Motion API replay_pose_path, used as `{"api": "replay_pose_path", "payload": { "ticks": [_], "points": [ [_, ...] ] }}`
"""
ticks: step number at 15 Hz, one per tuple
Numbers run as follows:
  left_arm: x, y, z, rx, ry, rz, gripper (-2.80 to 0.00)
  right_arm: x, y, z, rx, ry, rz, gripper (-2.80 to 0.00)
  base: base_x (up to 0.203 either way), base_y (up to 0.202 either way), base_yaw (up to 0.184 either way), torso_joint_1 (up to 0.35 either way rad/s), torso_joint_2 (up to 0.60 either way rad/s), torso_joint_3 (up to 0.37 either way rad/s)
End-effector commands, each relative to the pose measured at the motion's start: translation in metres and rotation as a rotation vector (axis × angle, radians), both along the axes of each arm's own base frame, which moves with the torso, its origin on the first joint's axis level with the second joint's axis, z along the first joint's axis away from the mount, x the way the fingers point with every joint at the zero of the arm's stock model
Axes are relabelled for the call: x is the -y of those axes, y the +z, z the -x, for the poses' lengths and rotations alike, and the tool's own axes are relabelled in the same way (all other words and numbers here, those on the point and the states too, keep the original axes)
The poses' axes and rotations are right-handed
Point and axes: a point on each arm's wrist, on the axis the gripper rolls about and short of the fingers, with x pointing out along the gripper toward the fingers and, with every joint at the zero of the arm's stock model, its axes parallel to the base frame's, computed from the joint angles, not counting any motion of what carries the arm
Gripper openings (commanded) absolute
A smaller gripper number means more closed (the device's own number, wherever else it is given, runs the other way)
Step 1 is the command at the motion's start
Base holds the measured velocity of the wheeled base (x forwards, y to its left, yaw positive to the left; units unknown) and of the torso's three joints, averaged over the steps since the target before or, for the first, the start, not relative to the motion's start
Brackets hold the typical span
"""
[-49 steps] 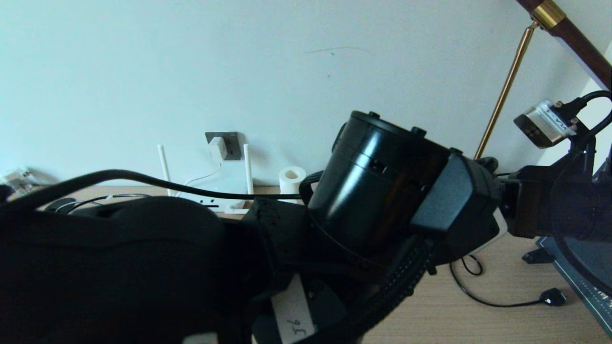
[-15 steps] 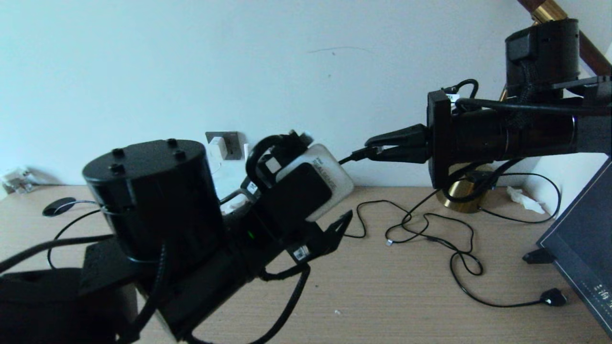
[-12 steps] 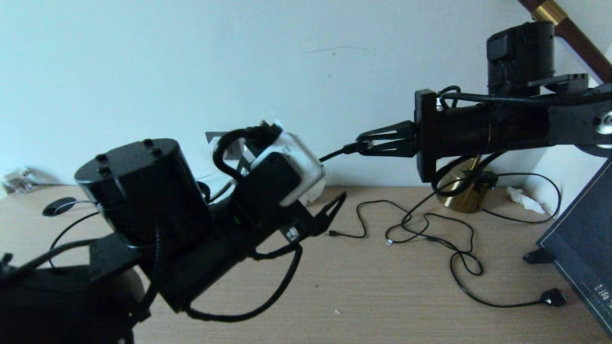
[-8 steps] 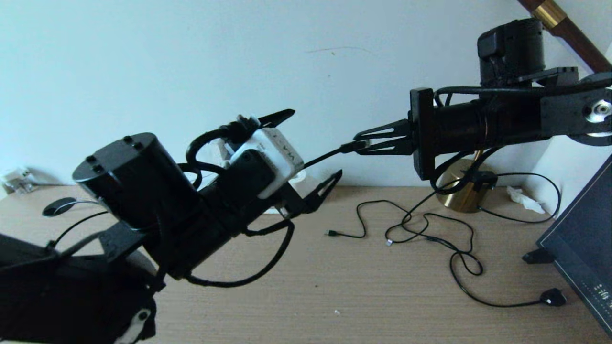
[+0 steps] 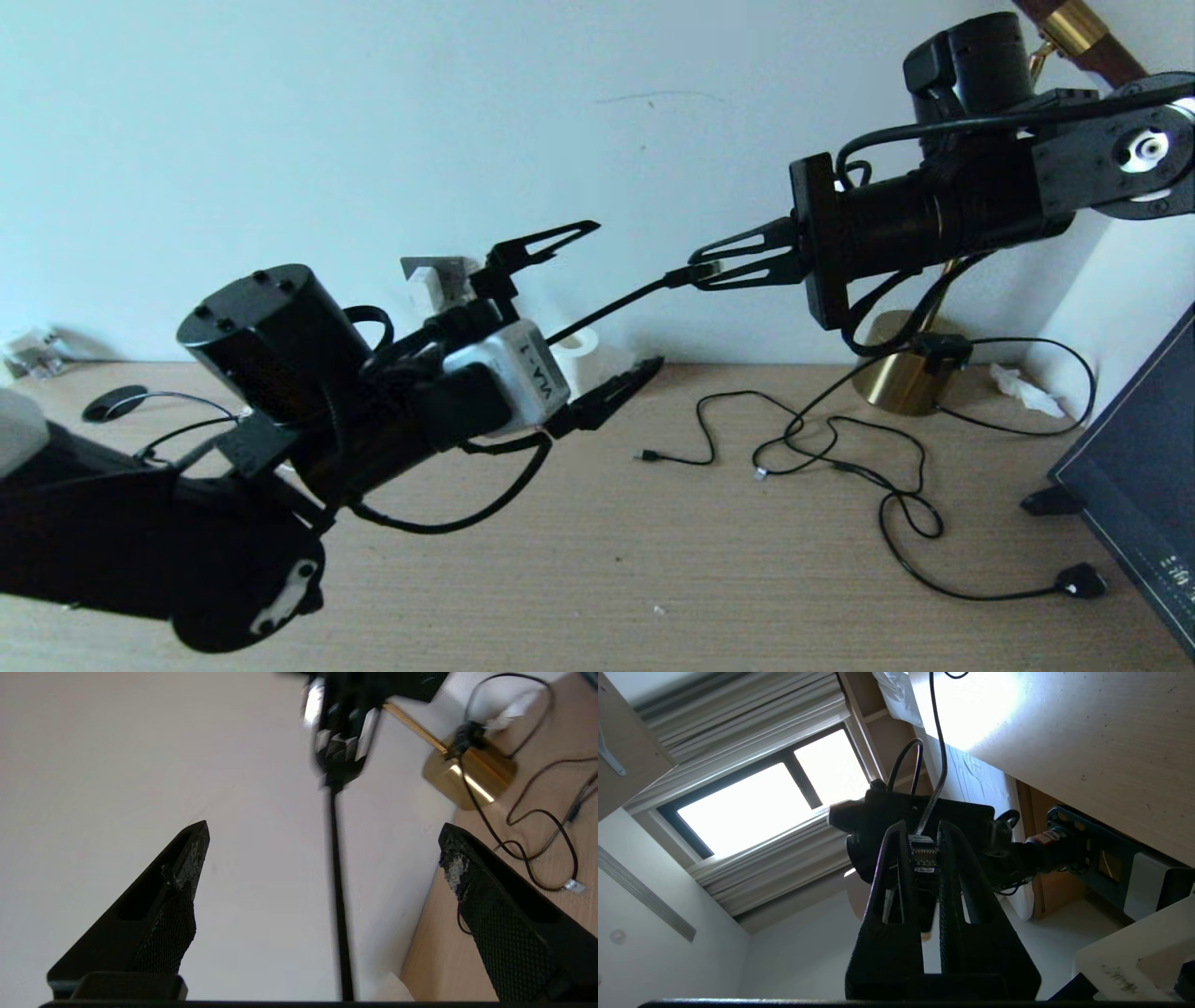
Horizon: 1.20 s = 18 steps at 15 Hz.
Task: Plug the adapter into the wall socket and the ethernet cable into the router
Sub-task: Plug cable into router interface
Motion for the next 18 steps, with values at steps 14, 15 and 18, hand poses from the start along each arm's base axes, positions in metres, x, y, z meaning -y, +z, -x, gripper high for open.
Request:
{"api": "replay_pose_path", "payload": {
  "ticks": [14, 15, 18],
  "points": [
    [0.003, 0.001, 0.000, 0.035, -0.017, -0.021, 0.00, -0.016, -0.008, 0.000, -0.008, 0.045, 0.010, -2.80, 0.000, 0.000, 0.000, 0.000, 0.00, 0.000],
    [0.003, 0.000, 0.000, 0.031, -0.018, -0.024, 0.00, -0.018, -0.008, 0.001, -0.007, 0.050, 0.013, -2.80, 0.000, 0.000, 0.000, 0.000, 0.00, 0.000],
    [0.003, -0.003, 0.000, 0.017, -0.018, -0.032, 0.00, -0.023, -0.009, 0.004, 0.002, 0.064, 0.018, -2.80, 0.000, 0.000, 0.000, 0.000, 0.00, 0.000]
  ]
}}
